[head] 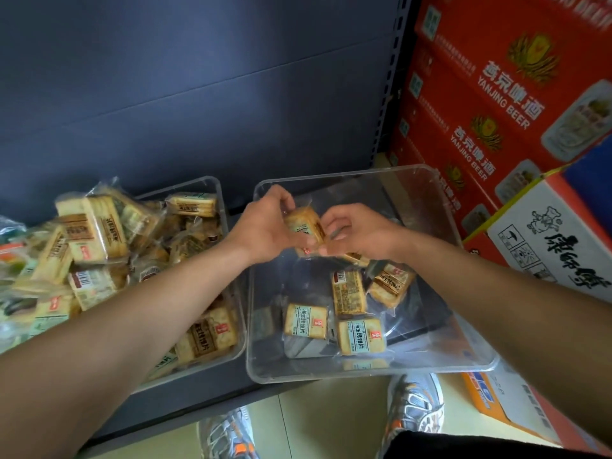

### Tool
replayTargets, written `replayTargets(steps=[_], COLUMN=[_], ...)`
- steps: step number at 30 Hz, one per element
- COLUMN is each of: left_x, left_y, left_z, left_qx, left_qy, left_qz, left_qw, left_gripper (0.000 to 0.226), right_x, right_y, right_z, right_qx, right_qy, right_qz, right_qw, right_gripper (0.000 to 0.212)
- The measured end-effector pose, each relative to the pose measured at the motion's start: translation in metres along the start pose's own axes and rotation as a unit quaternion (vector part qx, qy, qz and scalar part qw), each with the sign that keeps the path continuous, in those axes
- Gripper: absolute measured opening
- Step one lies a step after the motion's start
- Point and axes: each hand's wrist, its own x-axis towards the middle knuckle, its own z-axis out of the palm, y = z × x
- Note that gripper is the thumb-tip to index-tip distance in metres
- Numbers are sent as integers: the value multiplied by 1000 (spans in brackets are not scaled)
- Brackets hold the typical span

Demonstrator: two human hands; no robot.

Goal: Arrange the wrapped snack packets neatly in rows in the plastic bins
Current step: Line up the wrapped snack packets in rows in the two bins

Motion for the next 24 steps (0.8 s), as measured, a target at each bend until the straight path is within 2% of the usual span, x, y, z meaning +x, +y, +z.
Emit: replayTargets(steps=[2,4,8,10,13,19,24], left_x=[-1,-3,-10,-12,-11,-9,-10], left_y=[-5,-9,-15,-22,-29,-32,-32], left_z=[-8,-18,-36,-39,-36,-32,-31], left_qx=[-9,35,199,197,168,158,172], left_qy=[11,14,95,116,90,78,68], left_qz=[-9,10,64,49,16,20,34], left_qw=[1000,999,973,972,981,984,982], left_gripper=[50,37,29,32,35,37,34], right_x=[0,2,14,22,39,56,40], right_y=[-3,-1,14,19,24,28,17], right_z=[1,1,6,13,28,43,33], right_qx=[9,7,-153,-211,-217,-270,-335], right_qy=[17,49,98,98,114,180,190], right_qz=[2,20,37,37,30,-1,15], right_qw=[1000,999,983,972,969,946,923], right_gripper=[30,28,33,38,37,24,29])
